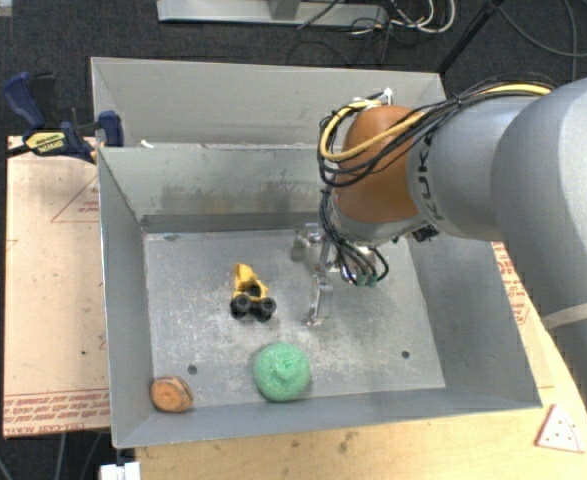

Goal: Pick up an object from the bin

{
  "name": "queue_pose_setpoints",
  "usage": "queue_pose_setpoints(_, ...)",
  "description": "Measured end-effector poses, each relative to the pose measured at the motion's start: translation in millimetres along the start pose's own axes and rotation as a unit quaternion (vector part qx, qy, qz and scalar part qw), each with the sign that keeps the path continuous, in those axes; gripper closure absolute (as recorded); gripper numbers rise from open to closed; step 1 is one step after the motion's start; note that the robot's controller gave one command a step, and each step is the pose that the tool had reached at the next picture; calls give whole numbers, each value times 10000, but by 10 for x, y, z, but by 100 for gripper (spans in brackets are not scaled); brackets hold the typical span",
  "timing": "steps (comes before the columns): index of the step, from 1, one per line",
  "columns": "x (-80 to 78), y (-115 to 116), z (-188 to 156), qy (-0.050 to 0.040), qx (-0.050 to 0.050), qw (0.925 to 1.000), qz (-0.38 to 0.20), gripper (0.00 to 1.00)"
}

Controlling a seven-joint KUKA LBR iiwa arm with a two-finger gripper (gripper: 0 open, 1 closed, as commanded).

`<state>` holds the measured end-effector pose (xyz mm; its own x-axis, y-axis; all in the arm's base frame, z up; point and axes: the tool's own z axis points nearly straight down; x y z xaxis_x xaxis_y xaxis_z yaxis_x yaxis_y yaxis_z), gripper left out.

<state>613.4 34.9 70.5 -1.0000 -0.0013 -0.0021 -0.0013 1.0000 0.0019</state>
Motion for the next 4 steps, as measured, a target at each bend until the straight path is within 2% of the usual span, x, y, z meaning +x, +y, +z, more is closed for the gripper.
queue_pose_setpoints(1, 353, 352, 0, -4, 13, 10000, -37, 0)
queue_pose_setpoints(2, 436, 644, 6, 16, -6, 10000, 15, 0)
queue_pose_setpoints(3, -5, 1109, -3, -11, -6, 9909, -1344, 100)
queue_pose_setpoints(4, -5, 1110, -3, -12, -6, 9909, -1347, 100)
